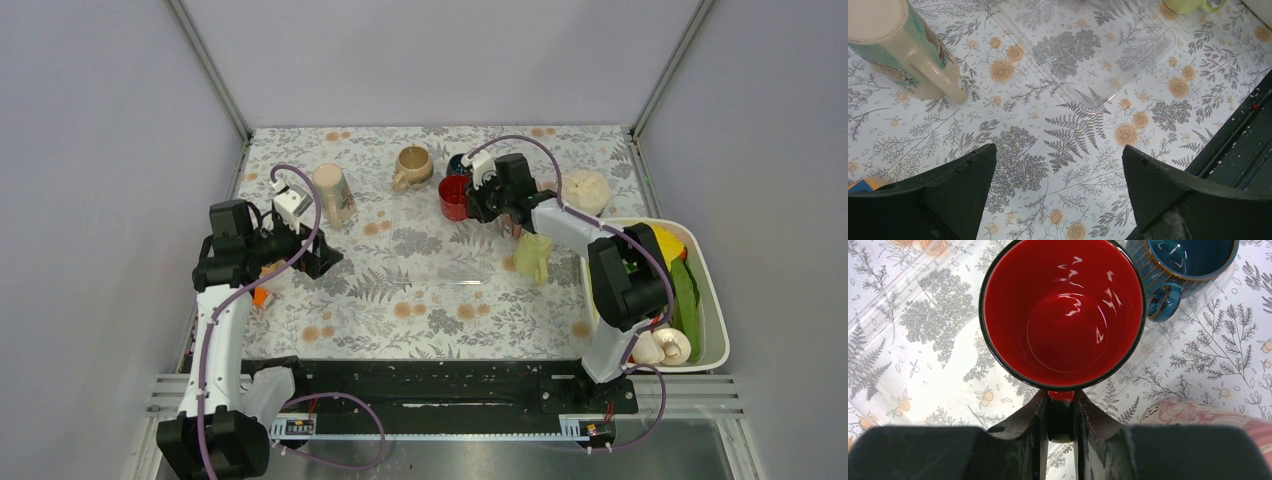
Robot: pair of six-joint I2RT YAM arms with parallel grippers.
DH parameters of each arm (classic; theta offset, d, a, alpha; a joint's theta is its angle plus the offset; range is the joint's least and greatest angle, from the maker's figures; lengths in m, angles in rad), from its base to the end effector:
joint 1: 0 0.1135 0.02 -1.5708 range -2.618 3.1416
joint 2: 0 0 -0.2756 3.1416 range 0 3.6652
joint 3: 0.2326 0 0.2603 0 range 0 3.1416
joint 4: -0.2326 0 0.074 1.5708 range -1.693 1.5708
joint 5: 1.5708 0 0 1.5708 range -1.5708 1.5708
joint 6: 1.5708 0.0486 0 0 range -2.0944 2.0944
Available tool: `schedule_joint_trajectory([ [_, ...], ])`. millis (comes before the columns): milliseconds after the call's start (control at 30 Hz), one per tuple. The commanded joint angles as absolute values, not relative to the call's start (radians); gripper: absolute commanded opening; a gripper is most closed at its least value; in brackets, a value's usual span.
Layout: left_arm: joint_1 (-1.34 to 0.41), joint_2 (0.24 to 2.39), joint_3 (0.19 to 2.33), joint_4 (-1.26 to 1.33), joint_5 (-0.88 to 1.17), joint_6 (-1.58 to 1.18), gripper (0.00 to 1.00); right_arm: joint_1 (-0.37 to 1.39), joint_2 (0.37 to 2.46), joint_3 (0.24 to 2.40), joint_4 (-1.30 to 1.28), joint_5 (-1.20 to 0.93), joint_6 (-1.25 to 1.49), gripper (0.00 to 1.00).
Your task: Turn the mug right side up
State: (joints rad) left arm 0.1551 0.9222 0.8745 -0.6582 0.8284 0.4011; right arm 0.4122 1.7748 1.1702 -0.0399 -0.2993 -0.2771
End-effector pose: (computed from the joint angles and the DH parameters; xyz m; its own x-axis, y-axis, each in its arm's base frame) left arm 0.1939 -0.0059 0.3117 -0.4145 0.2024 -0.8873 0.6642 0.7338 -0.1429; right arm 0.3741 0.1792 0.2164 -0.3657 -0.4452 -0.8174 -0.7265 0.6854 -0.0483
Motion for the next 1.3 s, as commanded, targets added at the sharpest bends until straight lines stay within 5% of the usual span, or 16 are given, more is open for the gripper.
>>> schedule_joint_trajectory([
  [0, 0.174, 0.906, 0.871, -0.633, 0.881, 0.429, 0.99, 0.409, 1.79, 1.289, -0.049, -0.274, -0.302, 0.0],
  [1000, 0.201, 0.902, 0.871, -0.634, 0.921, 0.426, 0.99, 0.416, 1.976, 1.588, -0.35, -0.199, -0.287, 0.0],
  [1267, 0.202, 0.9, 0.871, -0.634, 0.924, 0.426, 0.99, 0.42, 1.982, 1.597, -0.384, -0.203, -0.292, 0.26],
])
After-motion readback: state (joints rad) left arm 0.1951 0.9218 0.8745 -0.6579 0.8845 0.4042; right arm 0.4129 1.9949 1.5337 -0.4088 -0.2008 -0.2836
